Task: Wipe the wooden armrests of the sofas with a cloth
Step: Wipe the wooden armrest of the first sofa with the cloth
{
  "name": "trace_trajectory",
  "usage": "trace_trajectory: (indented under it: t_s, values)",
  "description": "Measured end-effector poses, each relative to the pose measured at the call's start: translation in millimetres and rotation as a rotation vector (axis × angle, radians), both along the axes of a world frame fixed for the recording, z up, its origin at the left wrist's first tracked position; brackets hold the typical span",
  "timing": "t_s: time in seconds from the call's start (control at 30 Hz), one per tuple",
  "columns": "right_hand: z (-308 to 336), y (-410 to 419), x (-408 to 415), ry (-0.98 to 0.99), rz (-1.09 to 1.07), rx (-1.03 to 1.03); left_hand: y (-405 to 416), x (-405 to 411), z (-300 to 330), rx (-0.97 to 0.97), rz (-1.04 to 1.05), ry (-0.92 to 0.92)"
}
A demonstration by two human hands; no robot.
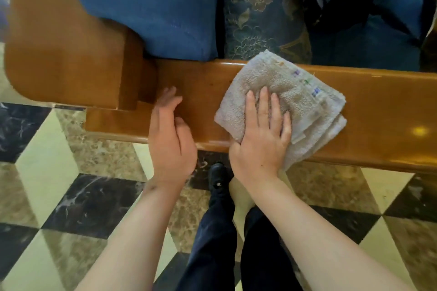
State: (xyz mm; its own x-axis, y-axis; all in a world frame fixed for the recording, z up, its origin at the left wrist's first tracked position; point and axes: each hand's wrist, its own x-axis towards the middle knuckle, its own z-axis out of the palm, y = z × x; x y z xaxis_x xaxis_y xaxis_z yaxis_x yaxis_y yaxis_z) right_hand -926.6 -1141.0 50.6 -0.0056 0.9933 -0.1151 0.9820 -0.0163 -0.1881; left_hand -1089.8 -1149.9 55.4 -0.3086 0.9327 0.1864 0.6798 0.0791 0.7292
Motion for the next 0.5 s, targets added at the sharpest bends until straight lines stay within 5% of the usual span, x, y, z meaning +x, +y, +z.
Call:
trace_trajectory:
  t_s: [0.3,0.4,0.5]
  values:
    - [4,4,-25,-0.018,-0.048,0.008,-27,-24,-5,-0.102,0.174,-0.173]
    - [3,6,-55,-0.005,0.091,0.018,-22,-14,-1,-0.065,0.245,-0.241]
    - [2,-20,-70,0.031,0.462,0.032,-21,-13,4,-0.084,0.301,-0.271]
